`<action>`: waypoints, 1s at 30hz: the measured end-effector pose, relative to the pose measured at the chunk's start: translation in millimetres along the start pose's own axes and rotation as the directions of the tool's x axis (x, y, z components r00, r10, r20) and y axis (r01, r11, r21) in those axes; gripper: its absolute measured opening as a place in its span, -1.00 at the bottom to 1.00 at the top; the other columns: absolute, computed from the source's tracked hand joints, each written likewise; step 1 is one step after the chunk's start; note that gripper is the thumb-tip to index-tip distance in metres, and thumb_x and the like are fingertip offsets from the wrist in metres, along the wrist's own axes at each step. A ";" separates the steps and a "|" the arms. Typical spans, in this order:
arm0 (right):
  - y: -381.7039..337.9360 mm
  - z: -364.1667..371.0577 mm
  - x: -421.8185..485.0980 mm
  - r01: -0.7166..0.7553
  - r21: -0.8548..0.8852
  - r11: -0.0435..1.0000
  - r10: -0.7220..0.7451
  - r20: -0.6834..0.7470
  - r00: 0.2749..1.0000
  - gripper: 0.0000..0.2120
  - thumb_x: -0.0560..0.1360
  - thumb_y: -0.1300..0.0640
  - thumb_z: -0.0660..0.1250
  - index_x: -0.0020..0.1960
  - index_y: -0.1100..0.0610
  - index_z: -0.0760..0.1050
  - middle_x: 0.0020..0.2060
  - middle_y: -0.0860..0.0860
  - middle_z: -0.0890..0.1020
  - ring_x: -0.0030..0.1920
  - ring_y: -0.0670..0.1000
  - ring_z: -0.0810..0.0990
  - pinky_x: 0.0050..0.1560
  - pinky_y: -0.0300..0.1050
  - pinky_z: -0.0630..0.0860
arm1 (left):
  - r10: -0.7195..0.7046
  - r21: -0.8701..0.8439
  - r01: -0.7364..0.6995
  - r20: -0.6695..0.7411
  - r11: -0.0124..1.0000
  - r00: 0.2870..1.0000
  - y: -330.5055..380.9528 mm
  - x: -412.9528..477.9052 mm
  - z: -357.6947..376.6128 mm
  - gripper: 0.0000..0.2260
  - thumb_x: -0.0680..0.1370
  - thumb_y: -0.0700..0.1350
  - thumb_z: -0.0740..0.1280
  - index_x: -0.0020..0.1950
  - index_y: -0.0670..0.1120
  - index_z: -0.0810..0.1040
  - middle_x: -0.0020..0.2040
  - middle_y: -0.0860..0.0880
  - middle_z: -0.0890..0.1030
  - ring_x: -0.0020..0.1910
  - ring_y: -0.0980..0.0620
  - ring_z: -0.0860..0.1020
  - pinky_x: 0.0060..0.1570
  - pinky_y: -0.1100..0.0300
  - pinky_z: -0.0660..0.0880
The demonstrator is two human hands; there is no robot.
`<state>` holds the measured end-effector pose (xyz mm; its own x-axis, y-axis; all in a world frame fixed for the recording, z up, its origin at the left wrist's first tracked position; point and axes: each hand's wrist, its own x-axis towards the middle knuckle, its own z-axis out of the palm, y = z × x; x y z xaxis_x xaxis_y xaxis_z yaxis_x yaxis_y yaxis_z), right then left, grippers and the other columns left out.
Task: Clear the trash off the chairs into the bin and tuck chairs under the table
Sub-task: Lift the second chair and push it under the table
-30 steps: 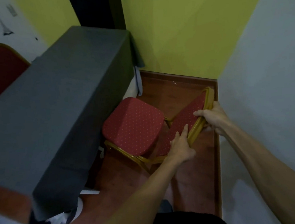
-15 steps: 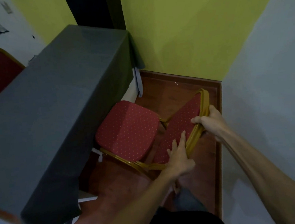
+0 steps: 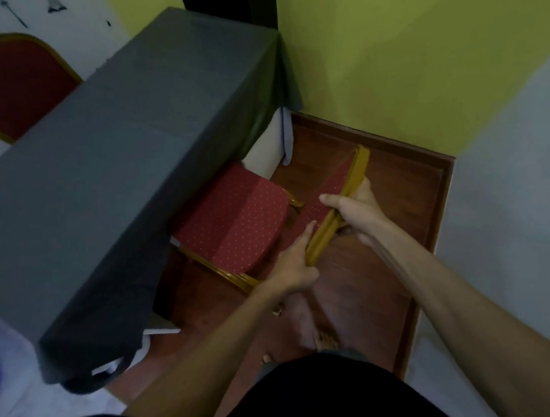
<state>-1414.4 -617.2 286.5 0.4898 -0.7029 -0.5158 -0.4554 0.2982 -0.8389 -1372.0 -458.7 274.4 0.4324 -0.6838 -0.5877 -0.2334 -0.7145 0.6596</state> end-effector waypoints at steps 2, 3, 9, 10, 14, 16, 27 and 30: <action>-4.7 20.0 7.5 0.017 -0.024 1.000 -0.017 -0.011 1.000 -0.29 0.37 0.09 0.51 0.42 0.04 0.24 0.13 0.07 0.62 0.07 0.15 0.67 -0.08 0.11 0.68 | -0.029 -0.015 0.029 -0.035 0.999 0.999 -7.5 4.6 -14.9 -0.14 0.46 -0.27 0.28 0.56 0.34 -0.04 0.28 -0.13 0.53 -0.11 0.04 0.59 -0.30 0.39 0.48; -7.8 29.8 10.7 0.025 -0.047 0.999 -0.026 -0.023 0.999 -0.27 0.40 0.11 0.50 0.46 0.09 0.21 0.15 0.07 0.60 0.10 0.14 0.64 0.04 0.08 0.64 | -0.052 -0.025 0.051 -0.042 0.998 0.998 -10.9 6.0 -22.5 -0.15 0.46 -0.27 0.27 0.55 0.37 -0.03 0.23 -0.10 0.54 -0.19 0.09 0.57 -0.38 0.40 0.47; -27.0 73.9 29.6 0.025 -0.058 0.998 -0.025 -0.005 1.000 -0.17 0.43 0.15 0.47 0.55 0.16 0.07 0.28 0.16 0.56 0.23 0.19 0.59 0.26 0.10 0.56 | -0.127 -0.035 0.126 -0.048 0.991 0.991 -19.9 16.0 -64.6 -0.13 0.46 -0.29 0.24 0.47 0.50 -0.03 0.30 -0.10 0.47 -0.04 -0.01 0.59 -0.32 0.25 0.51; -29.2 79.7 31.3 0.027 -0.050 0.998 -0.027 0.002 1.000 -0.17 0.44 0.16 0.46 0.56 0.17 0.05 0.29 0.15 0.55 0.24 0.19 0.59 0.26 0.04 0.55 | -0.137 -0.029 0.136 -0.047 0.990 0.989 -21.4 16.3 -70.7 -0.12 0.45 -0.29 0.24 0.46 0.51 -0.03 0.28 -0.09 0.48 -0.05 -0.02 0.60 -0.33 0.24 0.52; -44.0 106.0 32.5 0.012 -0.039 0.999 -0.011 0.028 1.000 -0.16 0.47 0.17 0.42 0.58 0.14 -0.01 0.35 0.18 0.52 0.27 0.22 0.57 0.27 0.13 0.56 | -0.182 -0.030 0.181 -0.056 0.983 0.982 -31.4 19.1 -96.6 -0.09 0.40 -0.31 0.26 0.46 0.50 0.00 0.13 -0.10 0.55 -0.17 0.00 0.58 -0.43 0.26 0.48; -51.1 119.3 33.1 -0.002 -0.037 0.999 0.004 0.053 0.999 -0.17 0.45 0.19 0.39 0.58 0.10 -0.01 0.34 0.21 0.52 0.23 0.26 0.60 0.20 0.24 0.59 | -0.203 -0.036 0.201 -0.066 0.979 0.977 -35.2 21.5 -108.0 -0.06 0.36 -0.32 0.27 0.46 0.51 0.02 0.12 -0.09 0.55 -0.16 -0.02 0.59 -0.40 0.23 0.50; -79.3 164.3 46.0 -0.013 -0.032 0.999 0.015 0.061 0.998 -0.24 0.45 0.30 0.32 0.55 0.08 0.05 0.25 0.21 0.53 0.13 0.22 0.63 0.12 0.22 0.63 | -0.252 -0.100 0.246 -0.054 0.964 0.966 -47.5 35.5 -154.5 -0.02 0.34 -0.37 0.27 0.45 0.51 0.00 0.23 -0.04 0.46 0.09 -0.08 0.54 -0.04 0.03 0.60; -83.5 169.4 50.1 0.017 -0.081 0.997 -0.017 0.004 1.000 -0.29 0.49 0.32 0.32 0.55 0.17 0.07 0.30 0.19 0.51 0.20 0.20 0.58 0.22 0.08 0.57 | -0.225 -0.076 0.220 -0.065 0.972 0.972 -50.9 38.5 -162.8 0.01 0.27 -0.32 0.27 0.42 0.54 -0.01 0.30 -0.05 0.46 0.09 -0.08 0.56 -0.06 0.04 0.63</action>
<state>-1225.9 -567.9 301.2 0.5003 -0.7054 -0.5021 -0.5059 0.2325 -0.8307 -1201.6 -424.6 294.5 0.5294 -0.4941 -0.6896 -0.0652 -0.8342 0.5476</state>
